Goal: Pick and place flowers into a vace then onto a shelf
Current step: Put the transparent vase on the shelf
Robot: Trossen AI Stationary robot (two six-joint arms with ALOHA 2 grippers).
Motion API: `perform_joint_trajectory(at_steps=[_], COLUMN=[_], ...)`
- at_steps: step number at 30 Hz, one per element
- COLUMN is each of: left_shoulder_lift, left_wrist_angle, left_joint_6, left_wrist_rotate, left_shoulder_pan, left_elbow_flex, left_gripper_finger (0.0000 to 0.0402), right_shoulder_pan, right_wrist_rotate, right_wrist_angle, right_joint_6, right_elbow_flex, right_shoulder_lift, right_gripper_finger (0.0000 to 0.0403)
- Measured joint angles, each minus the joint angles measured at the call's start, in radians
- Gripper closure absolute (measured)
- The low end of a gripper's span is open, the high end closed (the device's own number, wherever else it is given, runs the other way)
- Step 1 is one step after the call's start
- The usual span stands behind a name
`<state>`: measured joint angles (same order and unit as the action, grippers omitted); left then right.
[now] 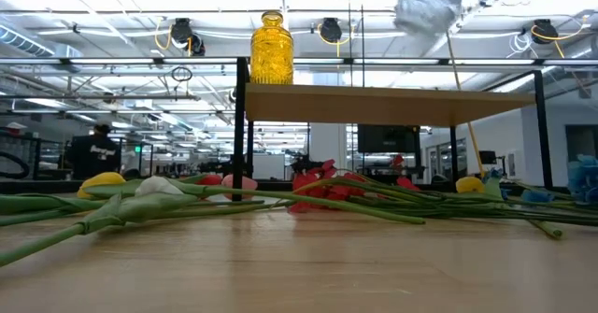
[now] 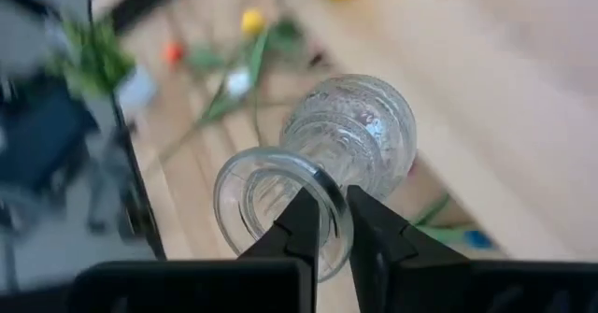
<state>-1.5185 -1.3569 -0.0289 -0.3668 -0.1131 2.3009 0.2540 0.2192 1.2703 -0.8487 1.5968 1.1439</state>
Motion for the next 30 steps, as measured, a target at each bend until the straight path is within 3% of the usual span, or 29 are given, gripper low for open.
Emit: perform_joint_trajectory(at_steps=[4,7,13,23,30], left_shoulder_lift=[0.0,0.0,0.0,0.0,0.0], left_wrist_angle=[0.003,0.021,0.082,0.11,0.103], left_joint_6=[-0.03,-0.056,-0.064,-0.135,-0.134], left_wrist_rotate=[0.0,0.0,-0.011,-0.026,-0.026], left_shoulder_pan=[0.0,0.0,0.0,0.0,0.0], left_elbow_flex=[0.0,0.0,0.0,0.0,0.0], left_gripper_finger=[0.0241,0.0241,0.0241,0.0241,0.0241], right_shoulder_pan=[-0.137,-0.237,-0.418,-0.645,-0.731], right_wrist_rotate=[-0.033,-0.098,-0.244,-0.273,-0.328], right_wrist_angle=[0.222,0.251,0.24,0.274,0.259], right_joint_6=[-0.141,-0.171,-0.104,0.075,0.161], right_elbow_flex=[0.084,0.094,0.095,0.095,0.095], right_shoulder_lift=[0.001,-0.003,0.013,0.12,0.187], right_gripper_finger=[0.0381,0.038,0.0373,0.0372,0.0376])
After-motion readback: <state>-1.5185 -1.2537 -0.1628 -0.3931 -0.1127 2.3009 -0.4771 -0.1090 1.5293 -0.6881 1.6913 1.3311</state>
